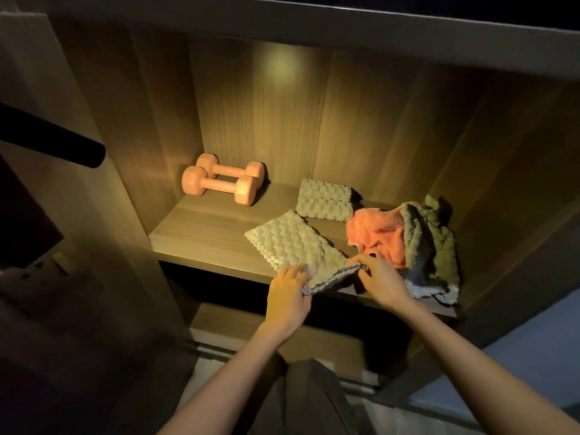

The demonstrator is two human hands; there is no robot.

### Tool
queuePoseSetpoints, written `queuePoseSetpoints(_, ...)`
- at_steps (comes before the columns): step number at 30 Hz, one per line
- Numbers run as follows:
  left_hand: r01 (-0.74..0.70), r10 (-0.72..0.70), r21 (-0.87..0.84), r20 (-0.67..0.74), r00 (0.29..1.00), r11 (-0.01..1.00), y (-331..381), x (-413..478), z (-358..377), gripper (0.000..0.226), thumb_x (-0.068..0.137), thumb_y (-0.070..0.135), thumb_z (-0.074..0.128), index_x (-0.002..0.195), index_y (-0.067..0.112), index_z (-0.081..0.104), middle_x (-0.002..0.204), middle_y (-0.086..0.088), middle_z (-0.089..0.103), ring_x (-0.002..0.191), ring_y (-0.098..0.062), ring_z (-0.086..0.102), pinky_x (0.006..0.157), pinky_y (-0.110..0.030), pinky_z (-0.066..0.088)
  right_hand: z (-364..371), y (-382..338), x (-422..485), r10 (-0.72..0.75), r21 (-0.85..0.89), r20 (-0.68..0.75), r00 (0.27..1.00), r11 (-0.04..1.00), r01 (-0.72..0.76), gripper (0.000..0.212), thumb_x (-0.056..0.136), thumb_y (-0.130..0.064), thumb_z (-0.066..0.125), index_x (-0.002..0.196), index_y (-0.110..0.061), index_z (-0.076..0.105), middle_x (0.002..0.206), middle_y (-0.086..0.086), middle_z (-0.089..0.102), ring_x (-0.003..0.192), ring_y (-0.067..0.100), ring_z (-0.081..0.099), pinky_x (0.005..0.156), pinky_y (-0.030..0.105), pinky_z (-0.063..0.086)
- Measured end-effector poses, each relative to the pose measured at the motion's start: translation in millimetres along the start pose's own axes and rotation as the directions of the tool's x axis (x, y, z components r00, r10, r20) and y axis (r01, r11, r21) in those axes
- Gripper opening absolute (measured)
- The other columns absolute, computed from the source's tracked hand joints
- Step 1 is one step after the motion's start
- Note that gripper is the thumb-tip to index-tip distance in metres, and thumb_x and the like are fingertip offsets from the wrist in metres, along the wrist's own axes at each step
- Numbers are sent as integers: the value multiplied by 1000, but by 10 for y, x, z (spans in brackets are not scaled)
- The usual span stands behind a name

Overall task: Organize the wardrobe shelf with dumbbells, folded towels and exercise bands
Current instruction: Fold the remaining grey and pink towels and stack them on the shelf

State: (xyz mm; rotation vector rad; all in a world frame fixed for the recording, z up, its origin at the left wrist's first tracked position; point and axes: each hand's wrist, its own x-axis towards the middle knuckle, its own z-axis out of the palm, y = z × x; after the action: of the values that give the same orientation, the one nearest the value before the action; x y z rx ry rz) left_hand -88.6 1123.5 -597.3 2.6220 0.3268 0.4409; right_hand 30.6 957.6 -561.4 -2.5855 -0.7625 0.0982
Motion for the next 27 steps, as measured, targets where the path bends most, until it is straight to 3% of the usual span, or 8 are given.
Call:
queuePoseSetpoints(4, -28, 23, 73, 75, 997, 997, -3, 2, 132, 45, 96, 17, 47, 140, 12, 38, 157, -3, 24, 147, -24, 13, 121, -35, 9, 42, 143, -16, -7, -132, 100, 995, 991, 20, 28, 95, -17, 49, 119, -28, 57, 115, 1, 57, 99, 17, 59, 83, 37, 53)
queuePoseSetpoints(7, -40, 26, 159, 90, 996, 986, -116, 37, 99, 56, 98, 21, 43, 148, 9, 22, 158, -7, 19, 147, -25, 11, 121, -34, 6, 106, 108, 17, -49, -148, 120, 991, 987, 67, 23, 95, -19, 48, 117, -25, 52, 109, 2, 56, 101, 20, 57, 85, 37, 50)
queuePoseSetpoints(10, -33, 15, 218, 87, 996, 975, -306, 101, -26, 59, 97, 20, 42, 150, 9, 17, 157, -6, 25, 147, -22, 14, 121, -34, 6, 201, -24, 94, -109, -110, 156, 982, 986, 127, 22, 97, -22, 46, 118, -24, 50, 109, 5, 54, 101, 24, 55, 84, 37, 47)
queuePoseSetpoints(15, 25, -52, 271, 94, 994, 962, -682, 247, -318, 57, 95, 10, 43, 148, 15, 24, 152, 0, 34, 146, -16, 18, 120, -43, 6, 396, -350, 267, -179, -34, 149, 973, 982, 186, 25, 97, -25, 48, 121, -22, 53, 111, 6, 57, 108, 25, 52, 88, 38, 45)
queuePoseSetpoints(19, 106, -118, 205, 50, 992, 973, -826, 317, -491, 51, 92, 4, 45, 142, 16, 38, 145, -2, 45, 142, -20, 27, 118, -45, 14, 503, -531, 383, -197, 32, 118, 973, 980, 194, 27, 96, -27, 52, 119, -15, 58, 116, 4, 62, 113, 23, 46, 90, 39, 43)
queuePoseSetpoints(23, 42, -45, -25, -92, 995, 999, -924, 203, -559, 34, 88, -2, 52, 118, 10, 59, 127, -2, 60, 122, -22, 49, 99, -34, 40, 523, -567, 439, -175, 113, 106, 979, 980, 163, 37, 94, -31, 57, 126, -12, 58, 115, 1, 62, 115, 21, 44, 90, 39, 43)
queuePoseSetpoints(25, 6, -18, -135, -87, 996, 991, -957, 113, -589, 37, 79, -7, 59, 112, 11, 63, 123, 2, 61, 117, -19, 50, 93, -25, 40, 521, -591, 446, -171, 160, 75, 982, 974, 157, 36, 93, -33, 59, 120, -10, 61, 102, -2, 61, 107, 18, 44, 82, 36, 42)
queuePoseSetpoints(27, 7, -19, -157, -76, 997, 988, -967, 39, -601, 29, 83, 5, 66, 111, 14, 66, 116, 7, 64, 110, -12, 51, 88, -21, 39, 512, -609, 446, -178, 211, 53, 983, 964, 164, 33, 91, -35, 60, 108, -7, 65, 87, -4, 57, 96, 16, 43, 74, 31, 36)
